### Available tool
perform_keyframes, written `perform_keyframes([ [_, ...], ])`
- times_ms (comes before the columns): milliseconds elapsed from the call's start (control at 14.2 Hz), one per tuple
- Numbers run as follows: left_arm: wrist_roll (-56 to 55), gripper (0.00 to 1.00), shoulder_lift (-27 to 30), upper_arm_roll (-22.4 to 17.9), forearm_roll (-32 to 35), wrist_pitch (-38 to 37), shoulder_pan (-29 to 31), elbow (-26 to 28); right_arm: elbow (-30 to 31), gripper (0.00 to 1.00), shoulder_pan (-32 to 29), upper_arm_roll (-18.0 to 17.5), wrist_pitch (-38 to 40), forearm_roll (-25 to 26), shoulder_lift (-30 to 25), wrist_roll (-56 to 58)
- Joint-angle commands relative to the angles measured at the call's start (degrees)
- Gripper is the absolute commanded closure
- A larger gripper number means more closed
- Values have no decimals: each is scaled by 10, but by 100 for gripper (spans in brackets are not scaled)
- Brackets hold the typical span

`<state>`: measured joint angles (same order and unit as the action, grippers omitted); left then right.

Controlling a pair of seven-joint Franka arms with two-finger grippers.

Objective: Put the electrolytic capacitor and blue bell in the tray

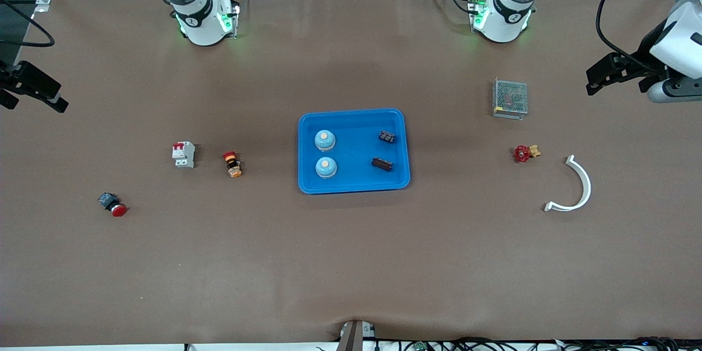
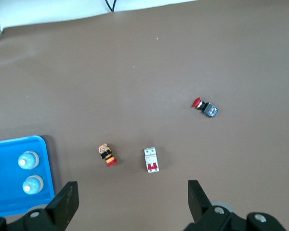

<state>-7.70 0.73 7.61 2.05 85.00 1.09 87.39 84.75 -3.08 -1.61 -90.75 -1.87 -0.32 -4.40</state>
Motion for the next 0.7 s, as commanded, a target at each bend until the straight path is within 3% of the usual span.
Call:
perform_keyframes([
  [0, 2, 0, 2, 2, -3, -4, 2, -9, 1, 0, -5, -5, 17, 13, 6, 11],
  [634, 1, 0, 4, 4, -4, -6, 1, -8, 4, 0, -3, -6, 19, 19, 10, 17],
])
